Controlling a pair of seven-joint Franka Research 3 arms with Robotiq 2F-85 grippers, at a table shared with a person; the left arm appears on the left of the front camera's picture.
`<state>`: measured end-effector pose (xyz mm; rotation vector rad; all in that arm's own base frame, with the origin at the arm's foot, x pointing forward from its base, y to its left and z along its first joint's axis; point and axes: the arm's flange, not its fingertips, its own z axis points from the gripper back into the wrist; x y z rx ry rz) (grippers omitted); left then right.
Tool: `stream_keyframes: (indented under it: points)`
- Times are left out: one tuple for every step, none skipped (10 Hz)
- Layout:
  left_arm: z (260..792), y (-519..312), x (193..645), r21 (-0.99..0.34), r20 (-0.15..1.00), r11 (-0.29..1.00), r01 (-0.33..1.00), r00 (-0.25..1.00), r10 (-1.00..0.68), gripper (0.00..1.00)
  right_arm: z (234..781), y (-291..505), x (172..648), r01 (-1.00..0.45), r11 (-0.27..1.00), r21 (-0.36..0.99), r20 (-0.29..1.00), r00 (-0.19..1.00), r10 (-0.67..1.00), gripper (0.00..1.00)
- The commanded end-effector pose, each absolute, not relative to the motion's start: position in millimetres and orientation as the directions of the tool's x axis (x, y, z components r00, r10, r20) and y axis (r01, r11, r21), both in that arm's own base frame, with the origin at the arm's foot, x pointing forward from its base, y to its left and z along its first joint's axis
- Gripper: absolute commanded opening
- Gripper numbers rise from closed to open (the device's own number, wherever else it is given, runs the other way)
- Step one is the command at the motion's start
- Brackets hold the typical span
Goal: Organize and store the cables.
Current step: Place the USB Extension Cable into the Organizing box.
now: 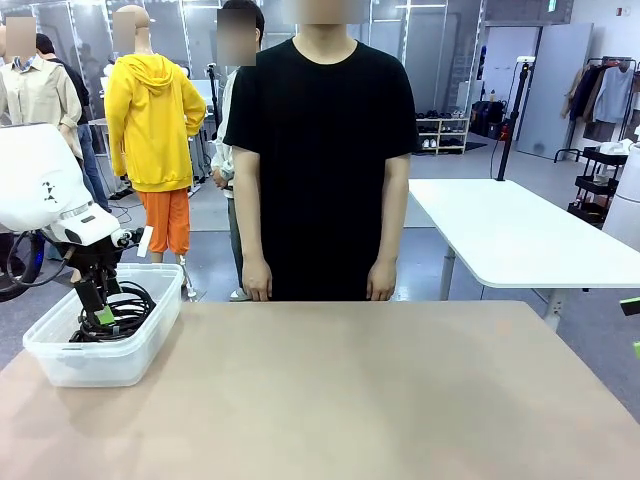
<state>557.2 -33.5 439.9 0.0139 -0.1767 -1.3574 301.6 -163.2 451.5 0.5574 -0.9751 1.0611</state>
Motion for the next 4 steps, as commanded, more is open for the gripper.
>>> stream_keyframes:
  points:
    - [440.4,-31.7,558.1,0.121,0.110,0.204,0.971,0.191,-0.975,1.00,451.2,-163.6,303.8,-0.909,0.410,-0.079,0.877,0.132,0.462,1.00]
    - [440.4,-31.7,558.1,0.121,0.110,0.204,0.971,0.191,-0.975,1.00,451.2,-163.6,303.8,-0.909,0.410,-0.079,0.877,0.132,0.462,1.00]
    - [440.4,-31.7,558.1,0.121,0.110,0.204,0.971,0.191,-0.975,1.00,451.2,-163.6,303.8,-0.909,0.410,-0.079,0.877,0.132,0.462,1.00]
    - [440.4,-31.7,558.1,0.121,0.110,0.204,0.971,0.191,-0.975,1.00,451.2,-163.6,303.8,-0.909,0.410,-0.079,0.877,0.132,0.462,1.00]
